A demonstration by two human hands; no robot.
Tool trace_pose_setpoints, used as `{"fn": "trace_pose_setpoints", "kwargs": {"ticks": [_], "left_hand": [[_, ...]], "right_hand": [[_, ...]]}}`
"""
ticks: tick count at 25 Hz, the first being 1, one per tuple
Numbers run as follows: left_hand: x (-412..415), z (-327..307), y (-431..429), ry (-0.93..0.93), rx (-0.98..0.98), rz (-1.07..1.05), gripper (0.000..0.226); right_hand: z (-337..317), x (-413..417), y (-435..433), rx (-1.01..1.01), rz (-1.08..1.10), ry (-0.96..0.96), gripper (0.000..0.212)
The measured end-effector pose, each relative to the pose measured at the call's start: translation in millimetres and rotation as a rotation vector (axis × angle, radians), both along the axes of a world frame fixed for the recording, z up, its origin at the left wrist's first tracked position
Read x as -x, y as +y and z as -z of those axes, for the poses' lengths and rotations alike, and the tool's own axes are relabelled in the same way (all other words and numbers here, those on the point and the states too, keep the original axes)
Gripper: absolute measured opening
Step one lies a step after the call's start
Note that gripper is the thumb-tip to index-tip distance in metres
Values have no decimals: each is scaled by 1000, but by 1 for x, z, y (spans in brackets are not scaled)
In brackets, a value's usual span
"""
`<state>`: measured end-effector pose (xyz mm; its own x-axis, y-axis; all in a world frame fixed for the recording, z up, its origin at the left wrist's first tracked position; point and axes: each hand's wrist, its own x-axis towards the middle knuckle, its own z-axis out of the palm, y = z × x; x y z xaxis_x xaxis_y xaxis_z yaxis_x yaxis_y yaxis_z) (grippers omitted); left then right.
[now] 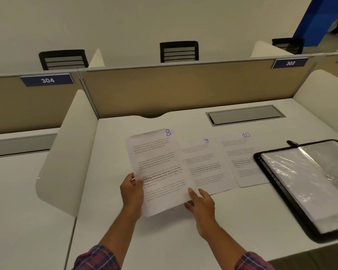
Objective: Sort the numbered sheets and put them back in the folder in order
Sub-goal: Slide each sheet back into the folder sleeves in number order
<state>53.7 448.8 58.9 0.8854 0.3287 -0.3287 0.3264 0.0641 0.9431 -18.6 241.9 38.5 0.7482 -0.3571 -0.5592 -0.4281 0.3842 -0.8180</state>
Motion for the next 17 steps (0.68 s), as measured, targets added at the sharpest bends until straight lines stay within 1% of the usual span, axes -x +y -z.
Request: {"fn": "trace_pose_setpoints", "kwargs": {"ticks": [1,3,5,11,17], "left_hand": [[6,0,-6,3,23,7,20],[17,-3,-21,5,40,30,19],[27,-5,-38,8,48,51,19],[63,-12,-121,15,78,146,19],[113,-21,-237,23,90,204,19]], "right_hand": [[-1,8,-3,-120,56,-22,48],[-6,26,-10,-303,129,-56,37],[-10,40,-19,-389,166,-56,33],[-11,82,-82,-406,245,-63,32],[-12,134,-185,-366,302,-72,29]]}}
